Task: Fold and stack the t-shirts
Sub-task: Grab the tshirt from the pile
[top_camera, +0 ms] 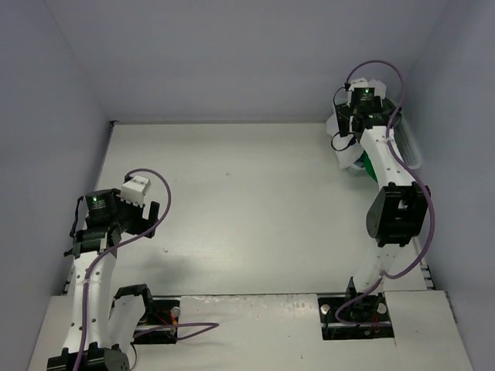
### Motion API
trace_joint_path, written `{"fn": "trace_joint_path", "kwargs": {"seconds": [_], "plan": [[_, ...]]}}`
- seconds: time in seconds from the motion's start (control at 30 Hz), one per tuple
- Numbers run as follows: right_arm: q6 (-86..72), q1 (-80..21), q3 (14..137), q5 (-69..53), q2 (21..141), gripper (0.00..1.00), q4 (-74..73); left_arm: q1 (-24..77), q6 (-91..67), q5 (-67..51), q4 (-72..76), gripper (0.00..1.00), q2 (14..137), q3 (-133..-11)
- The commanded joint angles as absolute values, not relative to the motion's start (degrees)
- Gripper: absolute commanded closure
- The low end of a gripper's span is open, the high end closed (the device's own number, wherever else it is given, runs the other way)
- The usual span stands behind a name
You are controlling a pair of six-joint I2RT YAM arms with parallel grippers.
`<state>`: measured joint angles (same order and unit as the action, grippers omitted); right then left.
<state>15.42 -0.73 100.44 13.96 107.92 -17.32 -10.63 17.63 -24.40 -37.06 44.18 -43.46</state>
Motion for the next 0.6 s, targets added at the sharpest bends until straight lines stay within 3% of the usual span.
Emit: {"fn": "trace_joint_path", "kwargs": {"seconds": [0.0, 0.57], "plan": [[16.0, -0.26, 105.11, 17.49, 107.75, 0.25, -14.33, -11.07, 18.72, -25.31, -35.25, 0.17, 43.95, -44.91], [16.52, 5.71, 111.44, 16.97, 114.96, 0.31, -14.41, -11.51, 18.98, -25.23, -35.42, 0.16, 43.94, -44.82]]}}
